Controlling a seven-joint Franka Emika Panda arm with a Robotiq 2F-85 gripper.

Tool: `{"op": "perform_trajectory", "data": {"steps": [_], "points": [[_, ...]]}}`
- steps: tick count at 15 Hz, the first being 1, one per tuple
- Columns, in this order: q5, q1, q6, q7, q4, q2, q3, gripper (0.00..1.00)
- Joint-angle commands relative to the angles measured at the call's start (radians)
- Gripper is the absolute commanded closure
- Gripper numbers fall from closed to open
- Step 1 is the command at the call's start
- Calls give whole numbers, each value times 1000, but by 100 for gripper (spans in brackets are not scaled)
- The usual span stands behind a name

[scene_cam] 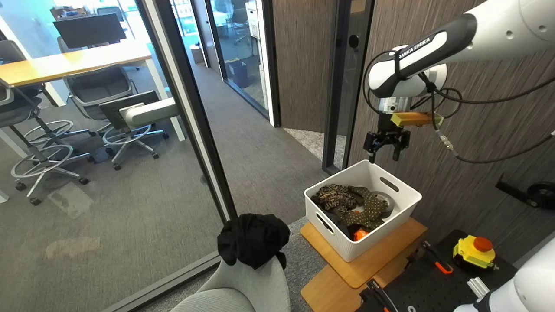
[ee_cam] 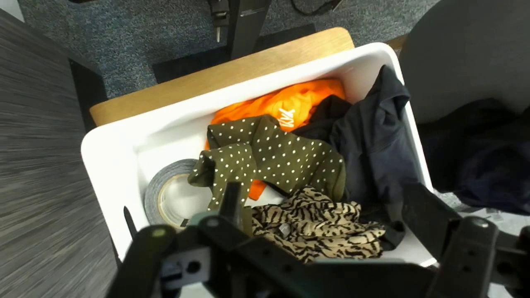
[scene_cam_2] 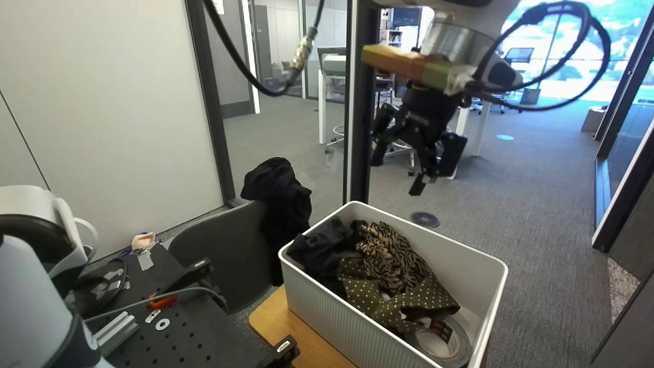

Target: Remove the sock from the backrest of the grey chair and put it in the white storage bin

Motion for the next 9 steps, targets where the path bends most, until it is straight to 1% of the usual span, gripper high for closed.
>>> {"op": "perform_trajectory", "data": {"steps": [1,4,7,9], "points": [[-83,52,-62,56,-107,-232,33,0],[-130,85,-111,74,-181,-409,74,0],[-139,116,-135,64,-267,-577,108,0],[-131,131,-141,54,-316,-664,116,0]]}}
